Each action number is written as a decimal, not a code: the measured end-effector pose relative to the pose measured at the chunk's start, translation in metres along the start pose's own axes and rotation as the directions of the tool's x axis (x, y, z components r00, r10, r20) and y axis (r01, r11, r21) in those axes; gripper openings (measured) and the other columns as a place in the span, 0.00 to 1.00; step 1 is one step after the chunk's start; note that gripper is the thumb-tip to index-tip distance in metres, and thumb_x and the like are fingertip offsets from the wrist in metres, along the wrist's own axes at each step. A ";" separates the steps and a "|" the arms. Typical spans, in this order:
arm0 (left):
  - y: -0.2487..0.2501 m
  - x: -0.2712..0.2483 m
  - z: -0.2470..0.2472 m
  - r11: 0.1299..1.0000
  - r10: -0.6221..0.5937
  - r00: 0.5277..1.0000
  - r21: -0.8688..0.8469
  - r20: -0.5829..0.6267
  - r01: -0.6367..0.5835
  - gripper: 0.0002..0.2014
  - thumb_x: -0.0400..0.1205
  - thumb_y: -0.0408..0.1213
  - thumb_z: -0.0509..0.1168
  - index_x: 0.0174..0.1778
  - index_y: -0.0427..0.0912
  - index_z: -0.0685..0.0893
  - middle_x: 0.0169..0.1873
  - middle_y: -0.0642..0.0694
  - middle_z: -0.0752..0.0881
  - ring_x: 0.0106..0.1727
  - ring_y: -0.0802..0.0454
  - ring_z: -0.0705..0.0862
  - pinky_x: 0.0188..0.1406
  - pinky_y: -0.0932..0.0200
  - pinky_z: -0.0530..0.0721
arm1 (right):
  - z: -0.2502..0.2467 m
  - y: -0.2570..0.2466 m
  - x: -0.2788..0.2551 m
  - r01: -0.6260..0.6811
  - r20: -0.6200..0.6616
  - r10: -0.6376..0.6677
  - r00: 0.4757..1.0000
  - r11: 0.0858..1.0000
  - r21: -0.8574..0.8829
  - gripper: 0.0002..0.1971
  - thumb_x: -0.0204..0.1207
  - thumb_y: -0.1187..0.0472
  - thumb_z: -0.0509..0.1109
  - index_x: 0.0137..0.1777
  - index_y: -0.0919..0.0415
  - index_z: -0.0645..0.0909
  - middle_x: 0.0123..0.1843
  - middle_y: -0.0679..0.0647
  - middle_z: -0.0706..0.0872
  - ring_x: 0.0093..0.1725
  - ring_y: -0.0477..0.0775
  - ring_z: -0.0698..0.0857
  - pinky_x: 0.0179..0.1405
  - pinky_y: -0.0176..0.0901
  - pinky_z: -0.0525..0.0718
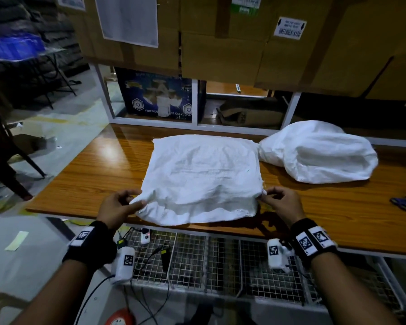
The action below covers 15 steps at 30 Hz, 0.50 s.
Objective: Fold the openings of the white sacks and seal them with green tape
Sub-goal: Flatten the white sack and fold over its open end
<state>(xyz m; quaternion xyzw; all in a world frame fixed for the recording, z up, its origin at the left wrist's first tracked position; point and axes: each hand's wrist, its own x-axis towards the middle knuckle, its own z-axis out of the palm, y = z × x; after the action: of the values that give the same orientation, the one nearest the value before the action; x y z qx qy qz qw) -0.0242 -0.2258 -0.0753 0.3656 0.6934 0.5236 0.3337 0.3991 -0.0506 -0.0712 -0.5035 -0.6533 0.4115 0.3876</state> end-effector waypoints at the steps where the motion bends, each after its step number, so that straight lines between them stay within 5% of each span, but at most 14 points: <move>1: 0.001 0.001 0.004 0.996 0.061 0.996 0.075 -0.059 -0.057 0.14 0.72 0.35 0.81 0.52 0.48 0.89 0.42 0.39 0.90 0.43 0.38 0.91 0.46 0.41 0.90 | 0.002 0.002 0.001 0.028 -0.040 -0.031 0.999 0.997 -0.069 0.08 0.69 0.58 0.84 0.37 0.57 0.86 0.38 0.52 0.90 0.41 0.57 0.89 0.41 0.50 0.85; 3: 0.005 0.004 0.009 0.955 0.186 0.951 0.274 -0.247 -0.115 0.09 0.74 0.39 0.79 0.46 0.51 0.88 0.38 0.44 0.89 0.41 0.41 0.90 0.42 0.46 0.87 | 0.002 0.002 0.002 0.073 -0.156 -0.112 0.981 0.969 -0.236 0.11 0.69 0.63 0.80 0.33 0.58 0.79 0.33 0.53 0.85 0.37 0.58 0.84 0.37 0.46 0.80; 5: 0.013 0.000 0.014 0.899 0.309 0.846 0.423 -0.435 -0.111 0.08 0.74 0.37 0.76 0.45 0.51 0.84 0.36 0.46 0.87 0.39 0.42 0.86 0.40 0.53 0.78 | 0.000 -0.001 0.001 0.122 -0.268 -0.244 0.932 0.907 -0.402 0.16 0.65 0.68 0.77 0.29 0.59 0.70 0.30 0.56 0.76 0.32 0.62 0.76 0.30 0.46 0.71; 8: 0.022 -0.014 0.026 0.812 0.451 0.757 0.570 -0.472 -0.129 0.09 0.76 0.32 0.72 0.50 0.45 0.82 0.34 0.40 0.85 0.37 0.37 0.83 0.36 0.52 0.74 | 0.004 -0.013 -0.012 0.204 -0.235 -0.439 0.867 0.744 -0.636 0.16 0.61 0.74 0.75 0.34 0.58 0.70 0.35 0.57 0.74 0.30 0.60 0.71 0.29 0.43 0.64; 11: 0.019 -0.022 0.031 0.799 0.451 0.776 0.588 -0.442 -0.130 0.12 0.78 0.31 0.69 0.57 0.43 0.81 0.31 0.38 0.84 0.34 0.34 0.83 0.33 0.51 0.74 | 0.009 -0.019 -0.021 0.135 -0.241 -0.402 0.884 0.710 -0.691 0.12 0.65 0.69 0.74 0.43 0.58 0.74 0.40 0.57 0.78 0.33 0.61 0.76 0.30 0.44 0.69; 15: 0.003 -0.024 0.016 0.841 0.337 0.892 0.523 -0.300 -0.141 0.06 0.81 0.37 0.69 0.52 0.50 0.85 0.37 0.43 0.82 0.38 0.45 0.82 0.38 0.52 0.79 | -0.007 -0.012 -0.019 0.053 -0.224 -0.161 0.961 0.905 -0.422 0.09 0.71 0.67 0.73 0.47 0.53 0.81 0.49 0.55 0.82 0.48 0.58 0.80 0.44 0.47 0.76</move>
<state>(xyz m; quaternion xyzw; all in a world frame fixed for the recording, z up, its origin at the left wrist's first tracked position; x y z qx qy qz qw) 0.0017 -0.2379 -0.0743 0.4143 0.8017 0.4304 0.0202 0.4049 -0.0699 -0.0592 -0.5854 -0.6972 0.1748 0.3749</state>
